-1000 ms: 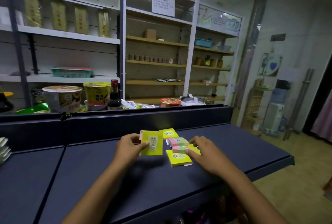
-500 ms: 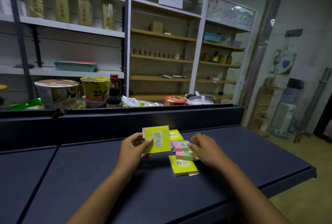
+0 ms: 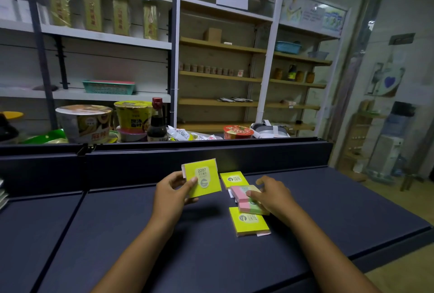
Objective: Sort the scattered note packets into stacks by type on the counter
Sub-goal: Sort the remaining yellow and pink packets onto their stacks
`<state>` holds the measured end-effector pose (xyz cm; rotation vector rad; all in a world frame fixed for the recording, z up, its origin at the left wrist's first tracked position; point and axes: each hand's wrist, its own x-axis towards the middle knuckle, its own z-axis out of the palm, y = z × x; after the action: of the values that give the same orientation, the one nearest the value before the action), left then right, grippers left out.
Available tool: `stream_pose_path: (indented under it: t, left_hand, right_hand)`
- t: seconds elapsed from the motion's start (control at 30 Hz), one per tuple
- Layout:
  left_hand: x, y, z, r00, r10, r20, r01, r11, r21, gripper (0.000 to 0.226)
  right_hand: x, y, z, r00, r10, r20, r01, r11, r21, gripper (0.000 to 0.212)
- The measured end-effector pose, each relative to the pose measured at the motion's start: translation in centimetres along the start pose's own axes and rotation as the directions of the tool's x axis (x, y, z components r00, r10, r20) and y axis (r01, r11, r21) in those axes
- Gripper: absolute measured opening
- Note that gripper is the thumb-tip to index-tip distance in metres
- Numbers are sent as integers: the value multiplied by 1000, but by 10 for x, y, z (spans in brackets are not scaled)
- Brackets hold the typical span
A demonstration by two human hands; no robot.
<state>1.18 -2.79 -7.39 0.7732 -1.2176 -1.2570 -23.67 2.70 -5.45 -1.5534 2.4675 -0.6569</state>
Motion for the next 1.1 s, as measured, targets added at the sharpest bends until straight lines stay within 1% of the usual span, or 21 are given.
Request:
stream_pose_path:
  t: [0.07, 0.2, 0.3, 0.4, 0.5, 0.63, 0.73, 0.83, 0.93, 1.03, 1.1]
  left_hand:
    - [0, -1, 0, 1000, -6, 2, 6, 1000, 2, 9]
    - [-1, 1, -3, 1000, -12, -10, 12, 1000, 20, 9]
    - [-1, 3, -5, 1000, -21, -20, 21, 1000, 12, 9]
    - [-6, 8, -7, 999, -24, -25, 24, 1000, -5, 10]
    - [-15, 14, -10, 999, -18, -39, 17, 1000, -20, 12]
    - [-35, 23, -21, 998, 2, -68, -3, 1000, -16, 23]
    - [-54, 30, -36, 994, 30, -106, -33, 999, -22, 33]
    - [-76, 38, -55, 985, 69, -156, -73, 997, -15, 41]
    - [-99, 44, -78, 980, 90, -177, -94, 995, -17, 46]
    - [-117, 58, -103, 979, 106, -177, -117, 992, -54, 47]
    - [-128, 69, -120, 976, 133, -175, -146, 987, -66, 46]
  right_hand:
    - [-1, -2, 1, 1000, -5, -26, 7, 998, 61, 56]
    - [-9, -8, 4, 995, -15, -98, 45, 952, 304, 52]
    - [-18, -12, 6, 983, -7, -182, 87, 895, 437, 42]
    - [-31, -16, 5, 972, 19, -236, 116, 830, 546, 29]
    - [-50, -20, 8, 966, 37, -256, 151, 722, 675, 23]
    - [-81, -29, 13, 975, 44, -218, 158, 551, 819, 23]
    - [-104, -41, 16, 978, 35, -207, 173, 428, 887, 24]
    - [-129, -56, 19, 977, 21, -212, 193, 336, 922, 25]
    - [-152, -70, 22, 976, -7, -219, 211, 296, 932, 27]
    - [-173, -85, 24, 969, -26, -247, 245, 262, 933, 31]
    - [-187, -96, 24, 963, -39, -265, 266, 263, 927, 34]
